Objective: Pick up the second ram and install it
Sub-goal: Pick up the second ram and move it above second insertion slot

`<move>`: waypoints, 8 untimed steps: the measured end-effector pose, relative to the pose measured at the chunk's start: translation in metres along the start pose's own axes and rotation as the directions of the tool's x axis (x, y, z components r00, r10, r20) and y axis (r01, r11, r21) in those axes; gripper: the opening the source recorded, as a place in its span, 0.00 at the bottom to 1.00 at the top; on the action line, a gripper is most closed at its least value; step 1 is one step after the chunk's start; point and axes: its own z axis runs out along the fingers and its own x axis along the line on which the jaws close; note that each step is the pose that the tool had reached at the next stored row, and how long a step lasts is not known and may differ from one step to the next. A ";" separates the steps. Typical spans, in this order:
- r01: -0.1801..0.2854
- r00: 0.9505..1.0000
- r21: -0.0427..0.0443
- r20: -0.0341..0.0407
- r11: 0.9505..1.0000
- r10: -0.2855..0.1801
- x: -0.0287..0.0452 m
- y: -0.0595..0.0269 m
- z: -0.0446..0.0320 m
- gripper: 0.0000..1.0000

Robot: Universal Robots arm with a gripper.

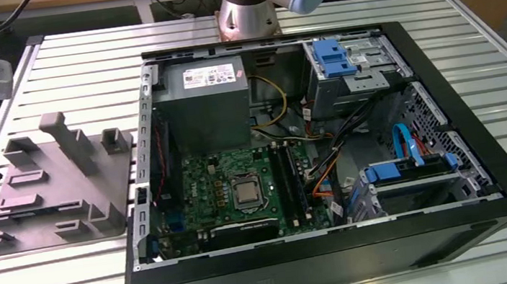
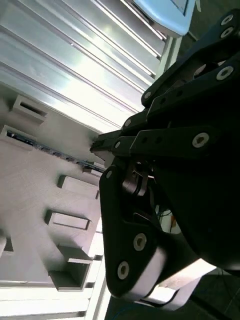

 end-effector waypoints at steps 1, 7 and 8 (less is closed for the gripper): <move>0.018 1.000 0.001 -0.001 1.000 -0.018 0.0000 0.0000 0.0001 0.10; 0.118 0.993 0.008 -0.004 0.993 -0.118 0.0000 -0.0001 0.0012 0.10; 0.122 0.993 0.009 -0.004 0.992 -0.122 0.0000 -0.0001 0.0012 0.10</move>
